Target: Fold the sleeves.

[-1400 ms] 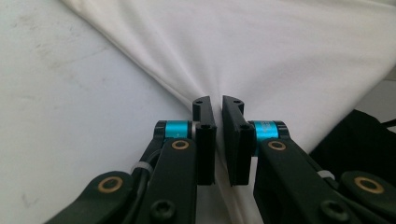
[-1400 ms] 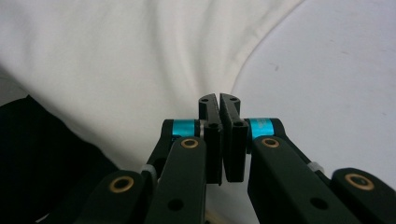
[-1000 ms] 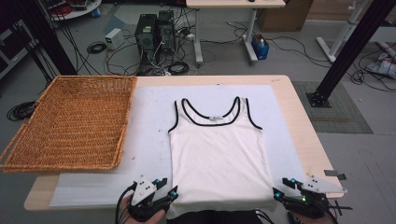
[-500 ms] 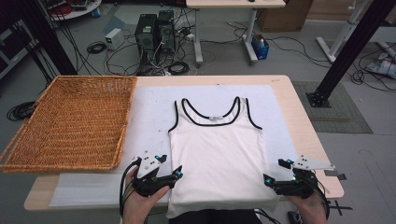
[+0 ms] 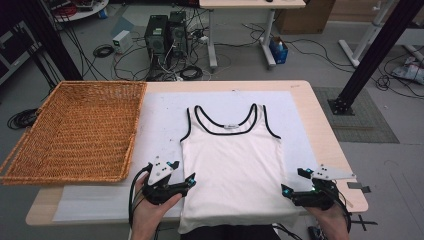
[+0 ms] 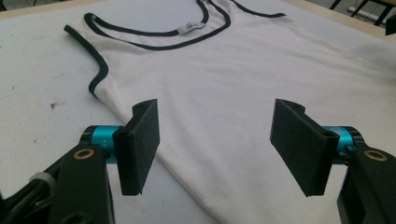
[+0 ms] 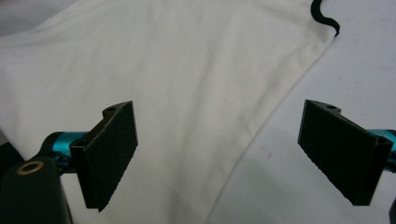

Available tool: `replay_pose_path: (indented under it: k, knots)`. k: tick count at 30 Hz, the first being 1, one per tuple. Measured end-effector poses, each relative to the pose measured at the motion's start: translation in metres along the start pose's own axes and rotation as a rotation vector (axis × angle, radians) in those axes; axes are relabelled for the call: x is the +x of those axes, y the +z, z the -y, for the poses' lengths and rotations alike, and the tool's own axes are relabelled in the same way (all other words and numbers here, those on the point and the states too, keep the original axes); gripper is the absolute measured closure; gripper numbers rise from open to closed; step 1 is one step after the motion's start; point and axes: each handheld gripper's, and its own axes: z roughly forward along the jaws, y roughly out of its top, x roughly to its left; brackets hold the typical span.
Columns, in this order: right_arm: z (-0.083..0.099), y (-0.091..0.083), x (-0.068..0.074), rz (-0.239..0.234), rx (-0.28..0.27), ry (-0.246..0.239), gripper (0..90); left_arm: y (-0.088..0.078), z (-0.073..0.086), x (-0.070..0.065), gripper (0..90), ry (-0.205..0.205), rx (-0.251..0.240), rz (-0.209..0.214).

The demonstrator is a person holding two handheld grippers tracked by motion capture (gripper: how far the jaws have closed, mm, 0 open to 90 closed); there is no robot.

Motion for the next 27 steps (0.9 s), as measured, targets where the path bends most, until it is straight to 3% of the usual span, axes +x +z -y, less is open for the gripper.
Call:
replay_pose_path:
  k: [7,10,16,23,27]
  knots:
    - [-0.007,0.004,-0.007,0.003,-0.008,0.007,11.8,0.026,-0.038,0.019,33.4,0.037,-0.004,0.008]
    - [-0.011,0.008,-0.009,0.006,-0.003,0.006,11.8,0.045,-0.06,0.036,33.4,0.054,-0.003,0.016]
    - [-0.019,0.015,-0.011,0.003,-0.001,0.011,11.8,0.089,-0.096,0.078,33.6,0.03,0.001,0.0]
    - [-0.023,0.021,-0.007,-0.003,0.021,0.005,11.8,0.141,-0.113,0.119,35.8,0.049,0.117,-0.045]
    - [-0.023,0.025,-0.002,-0.006,0.029,-0.002,11.8,0.17,-0.119,0.143,35.8,0.079,0.214,-0.067]
